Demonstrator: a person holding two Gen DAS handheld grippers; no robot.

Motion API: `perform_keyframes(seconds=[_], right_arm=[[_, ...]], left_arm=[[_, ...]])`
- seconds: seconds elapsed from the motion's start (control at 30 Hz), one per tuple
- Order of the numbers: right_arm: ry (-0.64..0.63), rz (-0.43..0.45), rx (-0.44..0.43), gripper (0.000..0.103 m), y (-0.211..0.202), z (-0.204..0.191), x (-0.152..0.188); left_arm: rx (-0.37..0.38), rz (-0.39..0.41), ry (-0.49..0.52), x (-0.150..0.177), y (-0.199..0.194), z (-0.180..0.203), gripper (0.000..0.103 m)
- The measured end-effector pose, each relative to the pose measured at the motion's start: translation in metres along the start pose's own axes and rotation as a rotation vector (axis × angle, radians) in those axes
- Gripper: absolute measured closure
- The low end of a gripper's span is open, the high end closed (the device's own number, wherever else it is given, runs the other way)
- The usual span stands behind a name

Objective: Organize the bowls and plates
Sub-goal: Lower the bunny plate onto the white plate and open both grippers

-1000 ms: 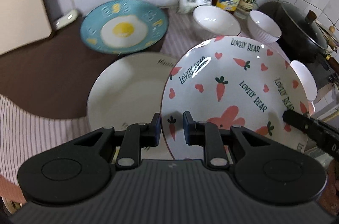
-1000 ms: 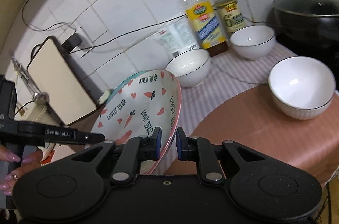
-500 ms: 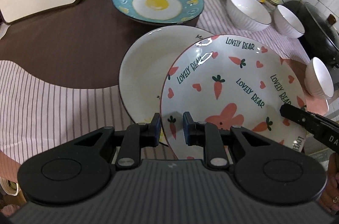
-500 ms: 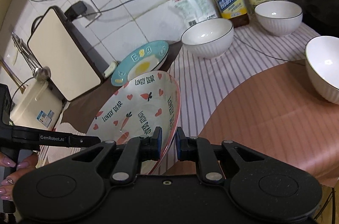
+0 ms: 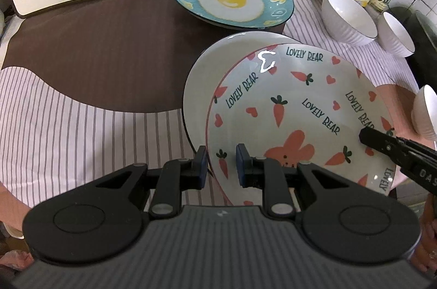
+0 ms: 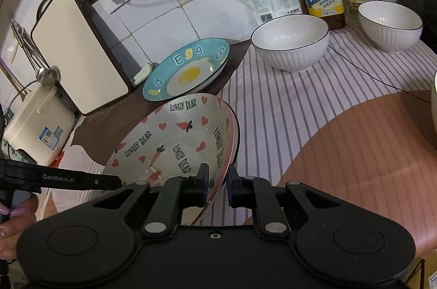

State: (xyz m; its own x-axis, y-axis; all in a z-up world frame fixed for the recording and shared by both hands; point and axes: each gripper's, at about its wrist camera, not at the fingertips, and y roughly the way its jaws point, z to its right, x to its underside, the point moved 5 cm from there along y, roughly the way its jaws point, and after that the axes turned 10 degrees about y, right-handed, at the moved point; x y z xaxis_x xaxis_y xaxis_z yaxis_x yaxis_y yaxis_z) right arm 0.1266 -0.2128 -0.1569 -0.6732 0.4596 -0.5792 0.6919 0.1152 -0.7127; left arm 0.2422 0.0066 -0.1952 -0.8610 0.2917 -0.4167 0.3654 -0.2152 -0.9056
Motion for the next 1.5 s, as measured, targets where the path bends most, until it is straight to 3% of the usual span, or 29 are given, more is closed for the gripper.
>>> perform_keyframes(seconds=[0.63, 0.77, 1.07, 1.37, 1.5], right_arm=[[-0.061, 0.001, 0.072, 0.081, 0.026, -0.002, -0.005], [-0.081, -0.005, 0.061, 0.079, 0.032, -0.004, -0.006], [-0.169, 0.002, 0.073, 0.078, 0.038, -0.009, -0.003], [-0.246, 0.023, 0.099, 0.077, 0.026, -0.016, -0.007], [-0.268, 0.056, 0.049, 0.077, 0.002, -0.024, -0.015]], left_arm=[[-0.129, -0.019, -0.007, -0.012, 0.01, 0.007, 0.083], [-0.196, 0.009, 0.008, -0.012, 0.01, 0.01, 0.083], [-0.395, 0.055, 0.143, -0.006, 0.013, 0.027, 0.083], [-0.332, 0.078, 0.114, -0.004, -0.004, 0.016, 0.081], [-0.301, 0.133, 0.098, -0.006, -0.028, 0.01, 0.08]])
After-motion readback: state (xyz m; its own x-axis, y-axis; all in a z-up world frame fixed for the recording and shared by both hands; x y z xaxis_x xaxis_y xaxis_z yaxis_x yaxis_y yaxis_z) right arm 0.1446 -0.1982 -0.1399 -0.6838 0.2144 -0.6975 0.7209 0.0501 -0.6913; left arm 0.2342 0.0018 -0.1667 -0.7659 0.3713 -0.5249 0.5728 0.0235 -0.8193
